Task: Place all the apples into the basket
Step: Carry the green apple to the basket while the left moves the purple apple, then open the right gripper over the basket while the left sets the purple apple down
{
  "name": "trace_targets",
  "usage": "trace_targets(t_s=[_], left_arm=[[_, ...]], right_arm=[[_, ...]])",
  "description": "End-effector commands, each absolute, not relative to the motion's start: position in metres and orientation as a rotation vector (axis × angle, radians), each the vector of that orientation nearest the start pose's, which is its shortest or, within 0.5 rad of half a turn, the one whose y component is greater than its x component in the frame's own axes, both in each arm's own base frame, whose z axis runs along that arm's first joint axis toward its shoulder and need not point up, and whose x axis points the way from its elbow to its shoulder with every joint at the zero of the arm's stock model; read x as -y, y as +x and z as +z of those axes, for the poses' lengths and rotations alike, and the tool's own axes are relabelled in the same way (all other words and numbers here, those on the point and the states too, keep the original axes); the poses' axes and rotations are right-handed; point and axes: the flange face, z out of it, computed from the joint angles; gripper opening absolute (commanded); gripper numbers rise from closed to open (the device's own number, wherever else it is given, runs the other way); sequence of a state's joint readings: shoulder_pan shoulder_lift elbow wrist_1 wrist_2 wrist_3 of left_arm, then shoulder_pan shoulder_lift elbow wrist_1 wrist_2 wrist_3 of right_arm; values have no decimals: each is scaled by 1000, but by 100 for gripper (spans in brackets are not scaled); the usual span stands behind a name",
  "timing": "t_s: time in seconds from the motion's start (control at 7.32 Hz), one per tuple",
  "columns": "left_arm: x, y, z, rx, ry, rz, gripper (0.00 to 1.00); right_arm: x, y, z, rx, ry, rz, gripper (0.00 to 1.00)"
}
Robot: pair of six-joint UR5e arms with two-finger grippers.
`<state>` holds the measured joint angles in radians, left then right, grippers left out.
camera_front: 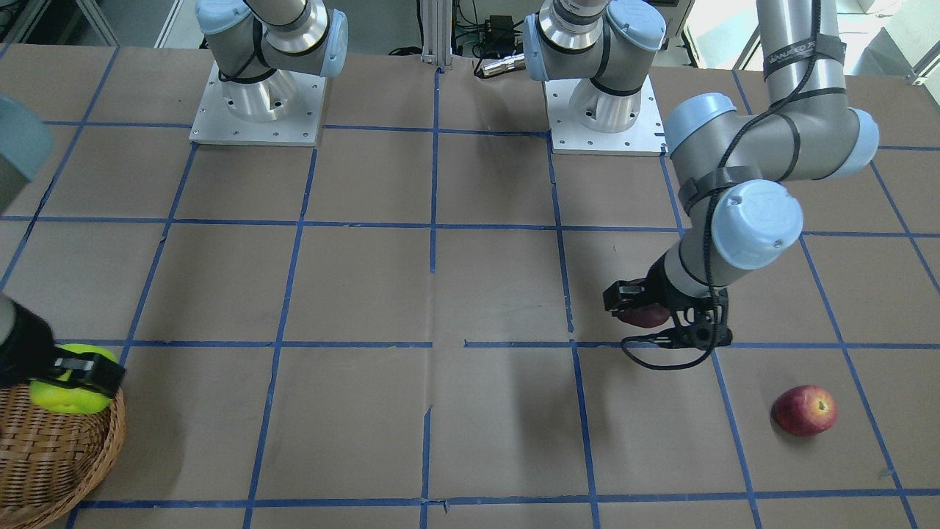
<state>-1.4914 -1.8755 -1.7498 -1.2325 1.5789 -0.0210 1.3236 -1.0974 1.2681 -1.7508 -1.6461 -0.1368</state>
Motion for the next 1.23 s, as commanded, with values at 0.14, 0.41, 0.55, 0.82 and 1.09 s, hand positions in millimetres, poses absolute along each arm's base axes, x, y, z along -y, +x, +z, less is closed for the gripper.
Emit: trace_targets(t_s=[0.14,0.41,0.55,0.82,1.09], left_arm=[[580,-231,273,-3201,-581,115,12],[586,-284,262,-3189,-675,129,12],[577,-309,237,-3163,-679,188,12],[570,-332,202,-3139,-708,271,15],[568,-341,191,-3125,-746,283,79]], right_arm=[[714,-139,308,-3236,70,-31,0],[716,-198,279,-3341,23,-34,0],[706,-237,272,-3344,-39,-1,3],[717,-258,240,-3375,-38,-75,24],[714,-270,220,-3368,-20,-56,99]])
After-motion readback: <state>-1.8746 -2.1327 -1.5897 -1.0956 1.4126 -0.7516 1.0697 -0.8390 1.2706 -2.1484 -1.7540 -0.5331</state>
